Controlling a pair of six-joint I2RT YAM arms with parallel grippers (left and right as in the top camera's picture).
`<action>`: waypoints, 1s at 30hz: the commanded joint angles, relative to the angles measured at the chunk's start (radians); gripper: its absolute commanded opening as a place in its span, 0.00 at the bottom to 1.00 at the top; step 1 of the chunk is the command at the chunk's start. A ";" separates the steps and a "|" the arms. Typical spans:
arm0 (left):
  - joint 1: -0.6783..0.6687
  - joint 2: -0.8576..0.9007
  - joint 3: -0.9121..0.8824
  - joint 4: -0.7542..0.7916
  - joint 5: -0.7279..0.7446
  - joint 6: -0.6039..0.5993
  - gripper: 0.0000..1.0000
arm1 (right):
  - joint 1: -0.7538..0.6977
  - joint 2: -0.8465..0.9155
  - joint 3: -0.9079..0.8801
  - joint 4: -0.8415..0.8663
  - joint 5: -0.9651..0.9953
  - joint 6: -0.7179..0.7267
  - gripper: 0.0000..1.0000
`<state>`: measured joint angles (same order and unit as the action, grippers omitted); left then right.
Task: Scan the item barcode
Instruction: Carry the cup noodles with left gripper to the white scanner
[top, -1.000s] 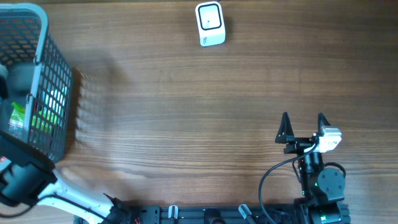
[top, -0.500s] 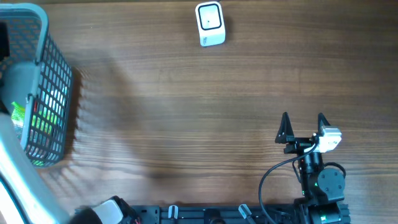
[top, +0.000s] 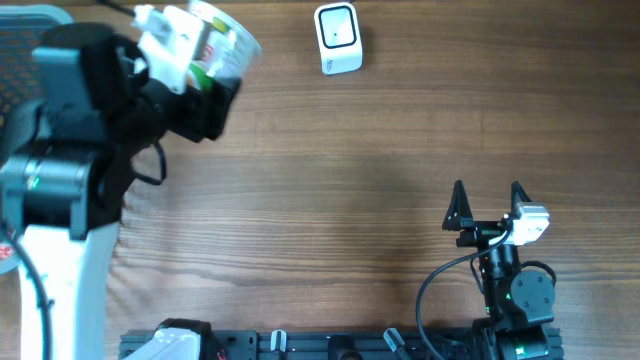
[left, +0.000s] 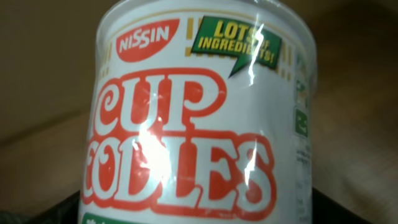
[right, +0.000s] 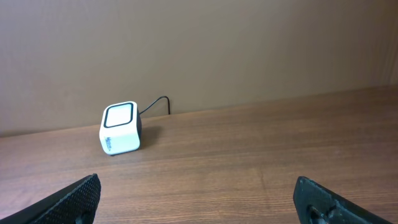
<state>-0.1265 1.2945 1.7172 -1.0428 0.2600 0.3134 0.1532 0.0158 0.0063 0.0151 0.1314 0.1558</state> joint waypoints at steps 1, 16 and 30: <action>-0.092 0.133 0.003 -0.105 0.021 -0.016 0.81 | -0.004 -0.005 -0.001 0.005 0.005 0.001 1.00; -0.361 0.730 0.002 0.045 0.021 -0.091 0.84 | -0.004 -0.005 -0.001 0.005 0.005 0.002 1.00; -0.391 0.712 0.028 0.044 -0.133 -0.154 1.00 | -0.004 -0.005 -0.001 0.005 0.005 0.002 1.00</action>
<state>-0.5488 2.0460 1.7218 -1.0016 0.2070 0.2241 0.1532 0.0158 0.0063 0.0151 0.1314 0.1558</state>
